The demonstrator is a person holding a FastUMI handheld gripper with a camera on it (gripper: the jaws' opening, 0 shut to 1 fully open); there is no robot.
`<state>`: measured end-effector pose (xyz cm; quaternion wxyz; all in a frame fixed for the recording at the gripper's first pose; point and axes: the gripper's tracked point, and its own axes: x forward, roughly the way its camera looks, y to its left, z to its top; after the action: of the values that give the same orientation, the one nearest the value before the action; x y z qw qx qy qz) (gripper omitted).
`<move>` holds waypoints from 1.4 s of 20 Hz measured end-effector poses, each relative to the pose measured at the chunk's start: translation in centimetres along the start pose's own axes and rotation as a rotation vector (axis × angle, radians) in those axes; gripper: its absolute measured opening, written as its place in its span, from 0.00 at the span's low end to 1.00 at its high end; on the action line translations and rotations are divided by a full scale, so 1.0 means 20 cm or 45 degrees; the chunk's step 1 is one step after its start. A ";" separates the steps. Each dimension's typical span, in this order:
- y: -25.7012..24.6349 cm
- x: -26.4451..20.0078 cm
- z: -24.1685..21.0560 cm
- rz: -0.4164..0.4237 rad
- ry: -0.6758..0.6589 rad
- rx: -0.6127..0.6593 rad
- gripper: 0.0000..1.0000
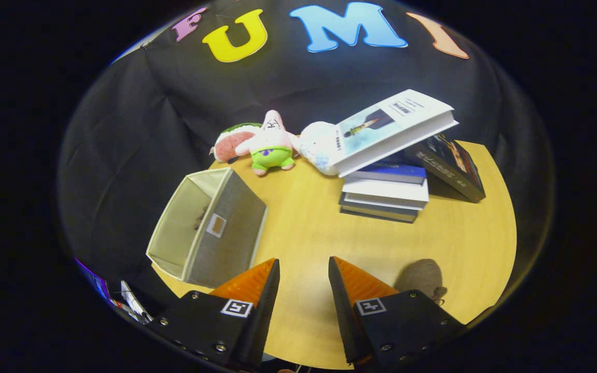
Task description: Open the storage box then place both shoes into the box .Put the left shoe in first, then the right shoe, with the right side of both shoes facing outward in a uniform manner.
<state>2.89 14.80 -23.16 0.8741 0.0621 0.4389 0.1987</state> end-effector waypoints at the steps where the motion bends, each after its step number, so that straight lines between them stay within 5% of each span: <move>1: -0.07 -0.02 -0.04 -0.025 0.004 0.011 0.58; 11: -0.69 -0.20 -0.40 -0.224 0.046 0.061 0.58; 28: -0.96 -0.14 -0.69 -0.305 0.271 0.058 0.58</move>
<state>-3.89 -4.73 -34.87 0.8384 0.0079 0.5377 0.0885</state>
